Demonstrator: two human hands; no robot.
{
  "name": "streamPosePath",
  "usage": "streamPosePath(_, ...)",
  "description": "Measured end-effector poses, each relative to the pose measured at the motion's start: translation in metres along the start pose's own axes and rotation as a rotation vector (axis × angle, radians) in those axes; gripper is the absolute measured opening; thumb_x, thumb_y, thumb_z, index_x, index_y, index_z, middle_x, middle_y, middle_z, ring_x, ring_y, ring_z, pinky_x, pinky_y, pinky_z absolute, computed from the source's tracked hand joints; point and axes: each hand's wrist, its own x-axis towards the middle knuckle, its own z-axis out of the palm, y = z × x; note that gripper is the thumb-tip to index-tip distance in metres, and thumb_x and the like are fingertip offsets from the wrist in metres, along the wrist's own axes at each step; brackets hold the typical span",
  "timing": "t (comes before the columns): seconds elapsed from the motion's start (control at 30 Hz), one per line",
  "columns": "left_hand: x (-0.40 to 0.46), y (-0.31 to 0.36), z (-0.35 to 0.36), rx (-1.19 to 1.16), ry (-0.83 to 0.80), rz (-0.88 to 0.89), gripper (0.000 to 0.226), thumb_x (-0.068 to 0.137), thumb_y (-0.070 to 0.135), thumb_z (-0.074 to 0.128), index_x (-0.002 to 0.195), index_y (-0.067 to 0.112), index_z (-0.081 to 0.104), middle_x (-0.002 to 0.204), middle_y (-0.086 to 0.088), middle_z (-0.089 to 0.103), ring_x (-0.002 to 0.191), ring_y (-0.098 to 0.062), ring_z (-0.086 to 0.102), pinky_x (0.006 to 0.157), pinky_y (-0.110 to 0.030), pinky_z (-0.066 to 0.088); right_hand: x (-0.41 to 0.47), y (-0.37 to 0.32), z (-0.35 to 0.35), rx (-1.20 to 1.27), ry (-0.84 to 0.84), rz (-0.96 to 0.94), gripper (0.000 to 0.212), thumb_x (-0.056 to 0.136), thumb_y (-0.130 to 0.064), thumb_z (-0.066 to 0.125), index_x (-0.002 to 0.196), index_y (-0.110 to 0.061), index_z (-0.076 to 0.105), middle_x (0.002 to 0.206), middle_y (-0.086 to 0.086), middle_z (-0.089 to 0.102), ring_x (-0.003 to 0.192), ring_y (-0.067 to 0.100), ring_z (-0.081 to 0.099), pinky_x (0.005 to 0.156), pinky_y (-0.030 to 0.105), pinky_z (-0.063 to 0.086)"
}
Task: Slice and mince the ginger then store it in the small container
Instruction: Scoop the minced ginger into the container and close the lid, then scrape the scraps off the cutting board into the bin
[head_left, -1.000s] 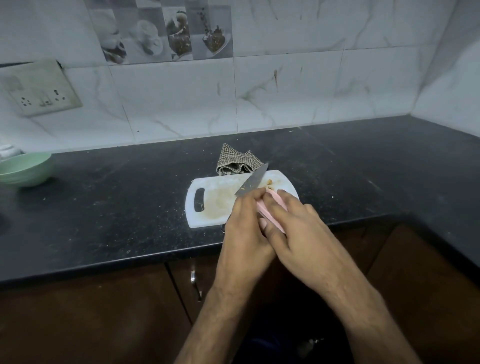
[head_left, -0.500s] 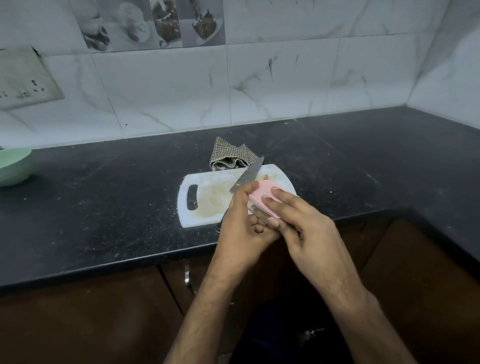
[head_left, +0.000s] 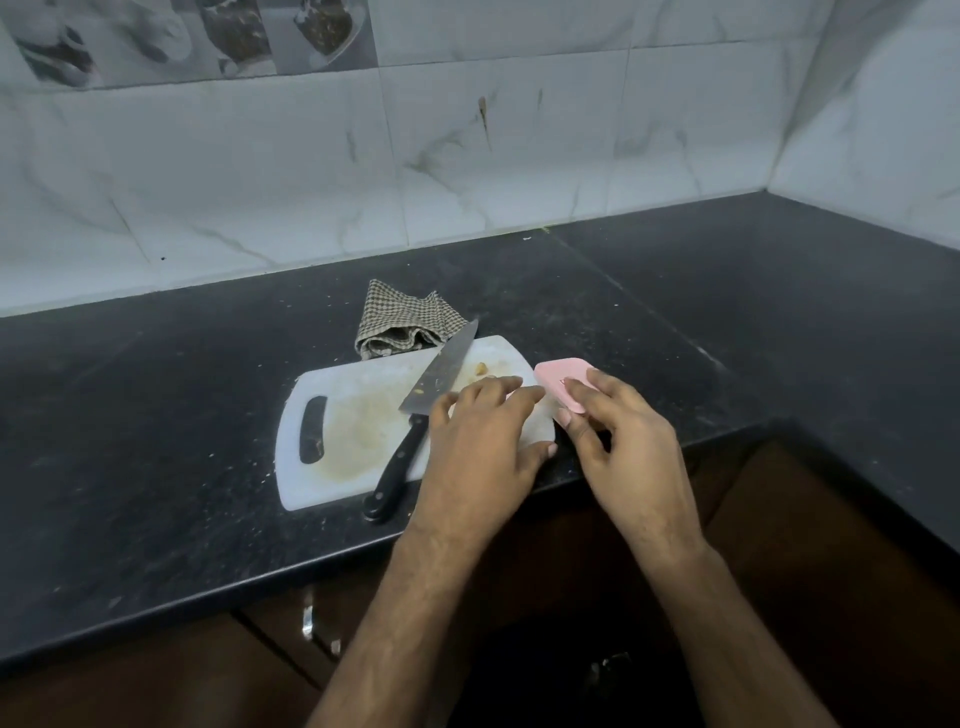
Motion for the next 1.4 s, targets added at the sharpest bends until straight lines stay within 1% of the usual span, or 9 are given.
streamPosePath(0.1,0.015,-0.002,0.007,0.017,-0.011,-0.021,0.058,0.095,0.051,0.063,0.148,0.037,0.046,0.156,0.013,0.041,0.149,-0.011,0.028,0.118,-0.04,0.014,0.024,0.019,0.003,0.01,-0.004,-0.014,0.034,0.094,-0.018,0.065,0.128,-0.023,0.066,0.14,-0.01,0.052,0.103,0.007,0.064,0.094,0.03,0.053)
streamPosePath(0.17,0.024,-0.008,0.008,0.016,-0.009,-0.033,0.057,0.095,0.052,0.063,0.147,0.038,0.047,0.155,0.014,0.041,0.147,-0.01,0.029,0.116,-0.038,0.013,0.045,0.03,0.003,0.023,-0.071,-0.032,0.033,0.092,-0.015,0.064,0.124,-0.022,0.064,0.131,-0.012,0.048,0.094,0.001,0.06,0.089,0.022,0.051)
streamPosePath(0.27,0.037,-0.017,0.007,0.022,-0.01,-0.043,0.056,0.094,0.053,0.064,0.145,0.038,0.049,0.153,0.014,0.042,0.143,-0.01,0.032,0.114,-0.037,0.013,0.078,0.047,0.005,0.015,-0.194,-0.081,0.032,0.091,-0.009,0.065,0.12,-0.024,0.064,0.127,-0.012,0.044,0.105,-0.002,0.053,0.088,0.004,0.038)
streamPosePath(0.5,0.065,-0.052,-0.009,0.065,-0.026,-0.079,0.057,0.092,0.053,0.066,0.145,0.037,0.049,0.151,0.016,0.043,0.141,-0.009,0.034,0.115,-0.04,0.014,0.138,0.066,0.033,0.078,-0.203,-0.112,0.037,0.09,0.007,0.061,0.11,-0.022,0.07,0.126,-0.009,0.05,0.118,0.004,0.051,0.099,0.0,0.028)
streamPosePath(0.73,0.09,-0.103,-0.022,-0.03,0.052,-0.104,0.048,0.089,0.046,0.074,0.133,0.029,0.063,0.139,0.012,0.055,0.128,-0.012,0.053,0.111,-0.05,0.04,0.175,0.065,0.064,-0.002,-0.16,-0.137,0.04,0.091,0.008,0.046,0.112,-0.018,0.069,0.129,-0.006,0.052,0.115,0.017,0.056,0.106,0.029,0.043)
streamPosePath(0.87,0.089,-0.134,-0.011,-0.145,0.172,-0.153,0.035,0.089,0.035,0.077,0.121,0.023,0.071,0.12,0.014,0.062,0.109,-0.004,0.059,0.099,-0.034,0.049,0.178,0.063,0.066,-0.114,-0.156,-0.149,0.036,0.097,-0.002,0.047,0.123,-0.016,0.066,0.141,-0.004,0.049,0.119,0.022,0.057,0.106,0.04,0.046)
streamPosePath(1.03,0.084,-0.145,0.005,-0.246,0.245,-0.215,0.021,0.09,0.031,0.077,0.109,0.025,0.075,0.099,0.013,0.058,0.094,0.003,0.059,0.078,-0.008,0.041,0.171,0.054,0.064,-0.203,-0.126,-0.222,0.034,0.096,-0.005,0.052,0.129,-0.009,0.061,0.149,0.008,0.043,0.128,0.03,0.051,0.105,0.042,0.046)
streamPosePath(1.2,0.087,-0.15,0.01,-0.186,0.167,-0.156,0.025,0.091,0.033,0.075,0.112,0.021,0.073,0.099,0.006,0.061,0.094,-0.011,0.062,0.088,-0.035,0.05,0.148,0.036,0.062,-0.175,-0.066,-0.256,0.027,0.096,-0.007,0.057,0.122,-0.008,0.066,0.128,0.006,0.052,0.116,0.024,0.052,0.096,0.044,0.051)
streamPosePath(1.4,0.087,-0.152,0.015,-0.159,0.145,-0.143,0.024,0.094,0.034,0.071,0.111,0.017,0.075,0.1,0.002,0.063,0.092,-0.019,0.064,0.086,-0.042,0.053,0.098,0.001,0.066,-0.182,-0.204,-0.385,0.022,0.102,-0.025,0.052,0.114,-0.018,0.068,0.109,-0.003,0.058,0.101,0.019,0.054,0.086,0.038,0.046)
